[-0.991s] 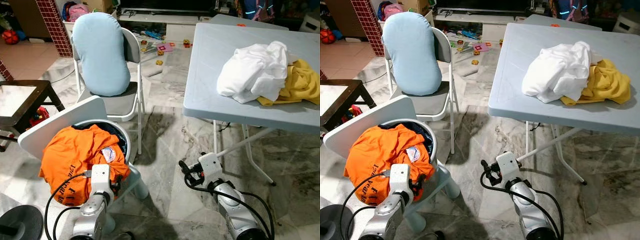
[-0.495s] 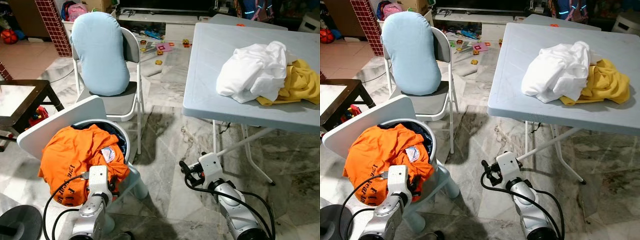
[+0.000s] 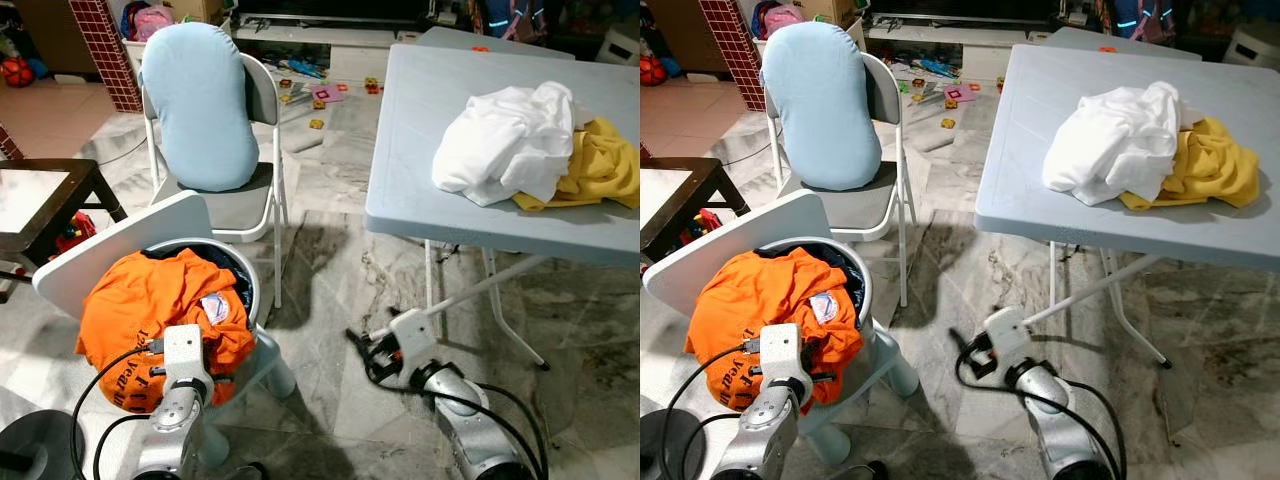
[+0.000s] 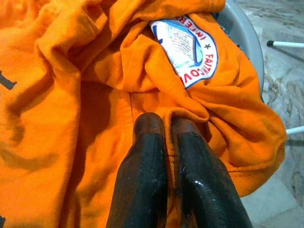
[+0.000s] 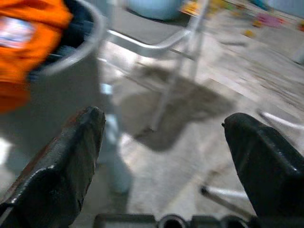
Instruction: Hang hanger
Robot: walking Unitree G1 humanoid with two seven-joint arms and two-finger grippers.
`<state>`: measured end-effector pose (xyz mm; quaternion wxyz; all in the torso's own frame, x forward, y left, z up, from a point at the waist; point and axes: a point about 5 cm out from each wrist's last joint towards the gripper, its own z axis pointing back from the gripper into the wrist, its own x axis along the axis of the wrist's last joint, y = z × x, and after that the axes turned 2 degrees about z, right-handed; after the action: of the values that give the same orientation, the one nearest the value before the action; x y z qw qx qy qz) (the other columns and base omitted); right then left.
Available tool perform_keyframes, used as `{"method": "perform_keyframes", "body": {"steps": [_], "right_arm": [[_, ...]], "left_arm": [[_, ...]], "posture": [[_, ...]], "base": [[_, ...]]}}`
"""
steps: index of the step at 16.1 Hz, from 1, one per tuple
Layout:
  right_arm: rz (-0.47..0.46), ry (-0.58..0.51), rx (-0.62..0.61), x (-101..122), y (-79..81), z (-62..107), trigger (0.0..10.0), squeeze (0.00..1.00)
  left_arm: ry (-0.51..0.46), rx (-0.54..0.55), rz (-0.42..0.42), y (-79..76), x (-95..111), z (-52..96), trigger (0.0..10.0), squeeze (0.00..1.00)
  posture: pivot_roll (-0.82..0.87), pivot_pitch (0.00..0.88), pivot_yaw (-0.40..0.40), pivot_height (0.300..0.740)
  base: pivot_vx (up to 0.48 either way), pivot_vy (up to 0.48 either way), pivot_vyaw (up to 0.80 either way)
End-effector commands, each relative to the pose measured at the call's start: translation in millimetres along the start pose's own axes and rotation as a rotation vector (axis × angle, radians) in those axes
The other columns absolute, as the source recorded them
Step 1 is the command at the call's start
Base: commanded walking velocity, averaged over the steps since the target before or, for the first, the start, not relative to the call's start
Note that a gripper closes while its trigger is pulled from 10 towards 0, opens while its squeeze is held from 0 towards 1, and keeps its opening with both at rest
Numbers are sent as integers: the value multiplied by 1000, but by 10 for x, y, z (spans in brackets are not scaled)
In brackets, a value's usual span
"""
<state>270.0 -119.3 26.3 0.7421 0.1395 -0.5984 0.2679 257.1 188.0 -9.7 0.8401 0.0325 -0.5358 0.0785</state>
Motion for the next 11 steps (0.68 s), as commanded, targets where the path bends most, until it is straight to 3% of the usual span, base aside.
{"method": "perform_keyframes", "body": {"steps": [1,3,6,8,10,11], "right_arm": [[2,-19,87,28,49,23,10000,0],[13,9,152,-9,73,49,10000,0],[13,38,130,-65,37,56,10000,0],[21,43,138,-72,55,51,10000,0],[35,42,142,-67,82,32,10000,0],[36,40,138,-66,84,28,10000,0]], "left_arm": [[-13,15,-38,27,-1,19,0,0],[-83,51,-127,70,97,19,0,0],[-297,66,-316,97,519,0,0,0],[-359,76,-331,99,687,-14,0,0],[-486,63,-403,79,1058,-29,0,0],[-517,52,-447,67,1138,-28,0,0]], "posture": [[17,89,-15,740],[19,88,-13,740],[29,86,-13,740],[32,85,-11,740],[34,83,-9,740],[35,83,-8,740]], "base": [[0,0,0],[0,0,0],[0,0,0],[0,0,0],[0,0,0],[0,0,0]]}}
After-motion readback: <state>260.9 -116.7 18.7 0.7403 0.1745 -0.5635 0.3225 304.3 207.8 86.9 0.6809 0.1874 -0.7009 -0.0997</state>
